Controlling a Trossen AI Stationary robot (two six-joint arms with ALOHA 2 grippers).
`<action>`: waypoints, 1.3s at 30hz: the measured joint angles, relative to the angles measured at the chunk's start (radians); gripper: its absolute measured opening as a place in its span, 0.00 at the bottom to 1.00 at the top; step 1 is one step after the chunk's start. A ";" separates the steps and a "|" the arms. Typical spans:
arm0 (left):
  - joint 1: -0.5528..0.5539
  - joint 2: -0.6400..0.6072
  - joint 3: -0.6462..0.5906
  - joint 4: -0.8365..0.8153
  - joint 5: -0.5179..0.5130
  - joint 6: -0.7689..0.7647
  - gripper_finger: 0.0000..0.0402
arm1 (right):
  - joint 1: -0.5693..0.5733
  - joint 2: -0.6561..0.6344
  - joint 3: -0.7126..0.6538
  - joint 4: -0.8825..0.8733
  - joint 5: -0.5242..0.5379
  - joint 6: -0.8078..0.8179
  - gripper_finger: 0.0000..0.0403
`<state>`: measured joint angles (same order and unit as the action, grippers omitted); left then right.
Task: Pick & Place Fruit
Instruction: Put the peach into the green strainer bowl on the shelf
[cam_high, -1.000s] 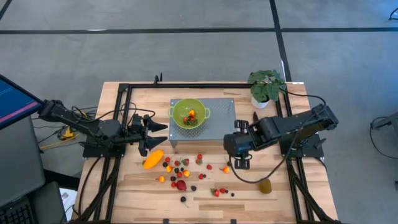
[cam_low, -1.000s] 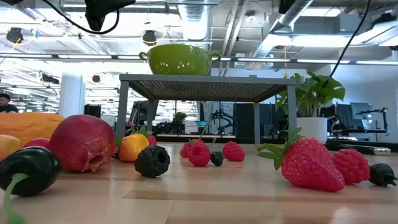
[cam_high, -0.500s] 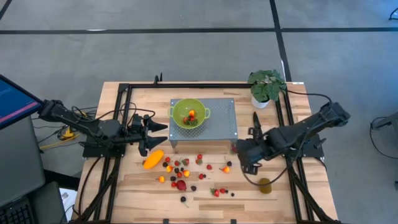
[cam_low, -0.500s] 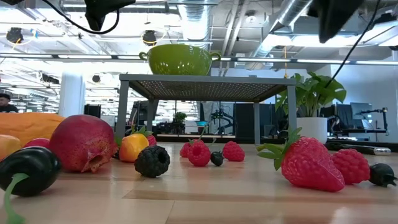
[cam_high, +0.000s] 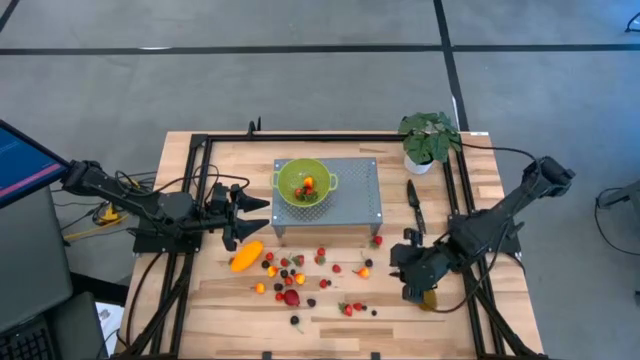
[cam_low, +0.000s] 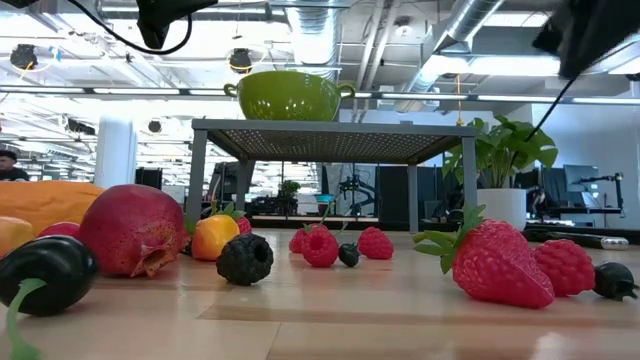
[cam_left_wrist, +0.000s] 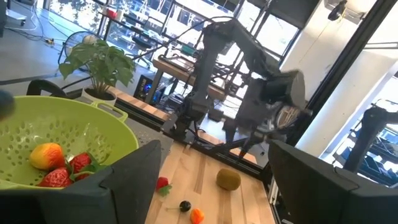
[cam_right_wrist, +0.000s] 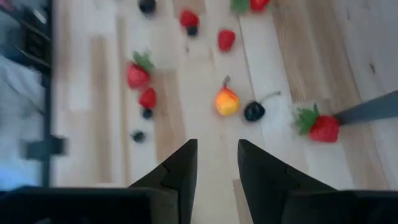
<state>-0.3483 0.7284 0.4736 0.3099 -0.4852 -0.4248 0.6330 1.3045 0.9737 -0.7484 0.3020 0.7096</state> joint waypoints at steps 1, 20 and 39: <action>0.000 0.000 0.000 0.001 0.000 0.000 0.72 | -0.006 0.021 -0.003 -0.002 0.000 -0.007 0.27; 0.000 0.000 0.000 0.007 0.000 0.000 0.72 | -0.174 0.304 0.000 0.240 -0.122 -0.242 0.28; 0.000 0.000 0.000 0.014 0.000 0.000 0.72 | -0.185 0.429 -0.003 0.349 -0.123 -0.317 0.63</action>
<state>-0.3481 0.7280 0.4732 0.3242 -0.4854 -0.4248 0.4480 1.7337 0.9703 -0.3999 0.1787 0.3931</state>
